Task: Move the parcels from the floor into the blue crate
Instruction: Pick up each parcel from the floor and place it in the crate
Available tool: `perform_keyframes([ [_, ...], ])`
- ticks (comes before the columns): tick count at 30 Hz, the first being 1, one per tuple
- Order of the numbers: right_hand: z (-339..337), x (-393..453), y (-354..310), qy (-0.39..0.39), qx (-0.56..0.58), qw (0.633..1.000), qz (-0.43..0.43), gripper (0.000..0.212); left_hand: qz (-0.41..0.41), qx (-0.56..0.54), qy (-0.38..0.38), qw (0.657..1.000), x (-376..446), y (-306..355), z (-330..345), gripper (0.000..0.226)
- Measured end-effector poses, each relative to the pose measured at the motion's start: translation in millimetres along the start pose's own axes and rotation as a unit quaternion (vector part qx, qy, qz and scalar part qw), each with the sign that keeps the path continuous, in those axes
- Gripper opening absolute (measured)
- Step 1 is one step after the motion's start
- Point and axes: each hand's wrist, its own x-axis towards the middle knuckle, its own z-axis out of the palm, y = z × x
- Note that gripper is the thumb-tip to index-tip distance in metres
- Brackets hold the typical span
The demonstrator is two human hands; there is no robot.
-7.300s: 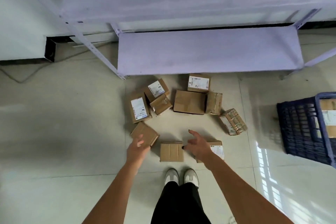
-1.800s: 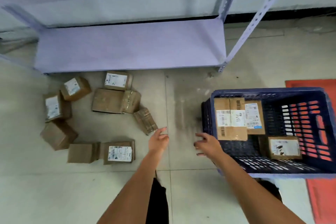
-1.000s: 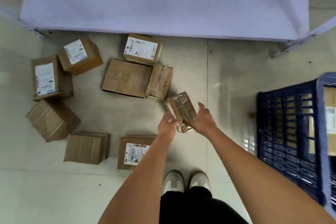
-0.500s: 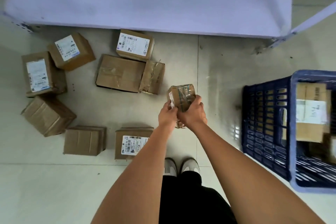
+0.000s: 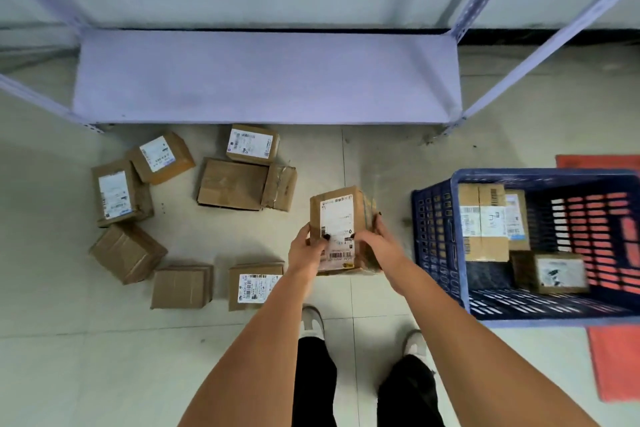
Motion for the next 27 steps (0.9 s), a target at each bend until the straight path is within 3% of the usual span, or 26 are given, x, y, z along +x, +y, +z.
perform_keyframes([
  [3, -21.0, -4.4, 2.8, 0.029, 0.026, 0.999, -0.002, 0.049, 0.044, 0.018, 0.015, 0.999, -9.4, 2.5, 14.5, 0.058],
  [9, -86.5, -6.7, 23.8, 0.056, 0.054, 0.996, -0.034, 0.042, 0.090, 0.032, 0.034, 0.995, -27.1, -3.8, 75.5, 0.072],
  [11, -118.2, -7.3, 33.8, 0.067, 0.041, 0.996, -0.041, 0.051, 0.092, 0.037, 0.032, 0.995, -33.8, -14.0, 104.4, 0.070],
  [15, -193.7, -17.5, 50.9, 0.063, 0.016, 0.996, -0.069, 0.098, 0.122, 0.094, -0.002, 0.988, -52.8, -30.4, 171.0, 0.067],
  [17, -235.7, -23.4, 57.1, 0.065, 0.016, 0.996, -0.066, 0.107, 0.155, 0.139, -0.029, 0.978, -59.6, -35.9, 208.5, 0.066],
  [22, -337.2, -29.7, 79.3, 0.126, 0.073, 0.989, -0.003, 0.060, 0.232, 0.253, -0.072, 0.936, -66.0, -51.0, 306.8, 0.061],
  [27, -424.2, -32.3, 114.1, 0.182, 0.059, 0.981, 0.015, 0.055, 0.224, 0.201, -0.037, 0.953, -75.8, -72.7, 391.0, 0.069],
])
